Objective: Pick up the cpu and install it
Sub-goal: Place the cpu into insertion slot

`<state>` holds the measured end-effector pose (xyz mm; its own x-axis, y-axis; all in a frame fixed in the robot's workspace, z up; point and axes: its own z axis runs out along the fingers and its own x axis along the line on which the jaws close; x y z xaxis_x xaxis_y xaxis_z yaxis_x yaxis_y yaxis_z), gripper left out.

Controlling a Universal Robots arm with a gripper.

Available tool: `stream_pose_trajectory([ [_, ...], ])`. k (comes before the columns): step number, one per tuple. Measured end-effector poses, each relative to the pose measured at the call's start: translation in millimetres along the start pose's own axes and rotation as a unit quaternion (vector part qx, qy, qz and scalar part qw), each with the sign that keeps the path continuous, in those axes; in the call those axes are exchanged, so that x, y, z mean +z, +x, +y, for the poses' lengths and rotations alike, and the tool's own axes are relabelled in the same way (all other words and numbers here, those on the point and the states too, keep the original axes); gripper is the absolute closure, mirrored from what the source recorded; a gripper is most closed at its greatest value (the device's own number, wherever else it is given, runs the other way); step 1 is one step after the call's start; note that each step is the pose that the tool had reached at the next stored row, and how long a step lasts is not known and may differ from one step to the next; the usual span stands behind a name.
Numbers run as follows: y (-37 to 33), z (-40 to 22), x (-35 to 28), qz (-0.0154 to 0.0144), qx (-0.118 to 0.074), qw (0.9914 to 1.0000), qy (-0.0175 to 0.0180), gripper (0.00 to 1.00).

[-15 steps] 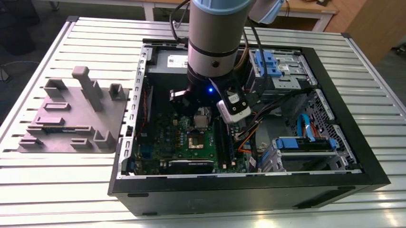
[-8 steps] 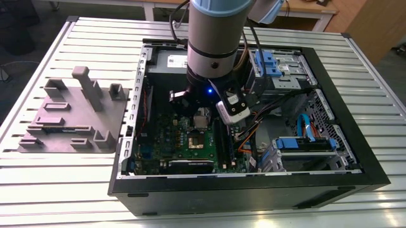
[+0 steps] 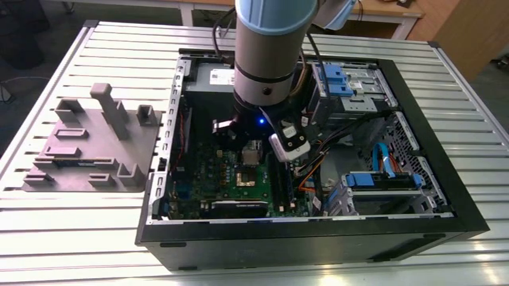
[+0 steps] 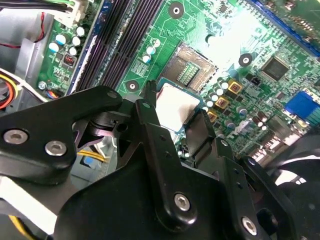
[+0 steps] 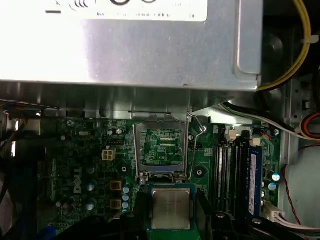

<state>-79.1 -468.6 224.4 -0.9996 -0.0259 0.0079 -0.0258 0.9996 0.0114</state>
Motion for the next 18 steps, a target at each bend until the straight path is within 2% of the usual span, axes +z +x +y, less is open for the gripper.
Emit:
stream_pose_trajectory([
  [4, 0.0, -0.1, 5.1, 0.0, 0.0, 1.0, 0.0, 0.53],
  [12, -0.1, 0.0, 6.2, -0.0001, 0.0, 1.0, -0.0002, 0.53],
  [18, 0.1, -1.4, 16.2, 0.0001, 0.0, 1.0, 0.0001, 0.53],
])
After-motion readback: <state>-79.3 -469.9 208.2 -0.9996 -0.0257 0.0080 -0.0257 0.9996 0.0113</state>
